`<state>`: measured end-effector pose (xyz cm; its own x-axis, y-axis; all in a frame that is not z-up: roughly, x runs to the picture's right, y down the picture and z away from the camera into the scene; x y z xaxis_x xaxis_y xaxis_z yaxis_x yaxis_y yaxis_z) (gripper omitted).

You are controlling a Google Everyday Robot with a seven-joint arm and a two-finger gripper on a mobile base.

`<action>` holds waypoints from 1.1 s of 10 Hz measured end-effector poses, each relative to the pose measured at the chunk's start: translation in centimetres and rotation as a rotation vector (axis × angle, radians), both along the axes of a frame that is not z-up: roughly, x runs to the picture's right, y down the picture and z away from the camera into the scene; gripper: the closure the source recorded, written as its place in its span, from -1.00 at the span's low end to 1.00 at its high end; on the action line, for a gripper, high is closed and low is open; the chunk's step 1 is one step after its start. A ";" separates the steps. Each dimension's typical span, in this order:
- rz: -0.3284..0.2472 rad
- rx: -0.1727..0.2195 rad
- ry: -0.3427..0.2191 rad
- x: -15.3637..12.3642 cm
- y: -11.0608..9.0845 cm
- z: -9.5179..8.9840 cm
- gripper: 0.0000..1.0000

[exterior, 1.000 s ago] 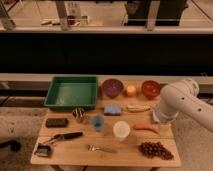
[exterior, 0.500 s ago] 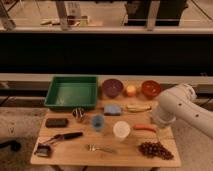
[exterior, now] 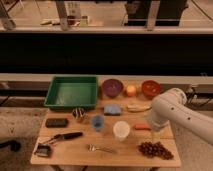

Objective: Place pepper in red bowl

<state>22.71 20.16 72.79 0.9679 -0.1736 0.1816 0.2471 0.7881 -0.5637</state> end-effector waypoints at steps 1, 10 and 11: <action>-0.009 0.001 -0.007 -0.4 0.0 -0.1 -0.60; 0.030 0.087 -0.013 0.7 -2.8 1.6 -0.60; 0.033 0.098 -0.018 0.9 -3.0 2.0 -0.60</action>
<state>23.56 17.20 74.81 0.9702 -0.1597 0.1823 0.2295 0.8472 -0.4791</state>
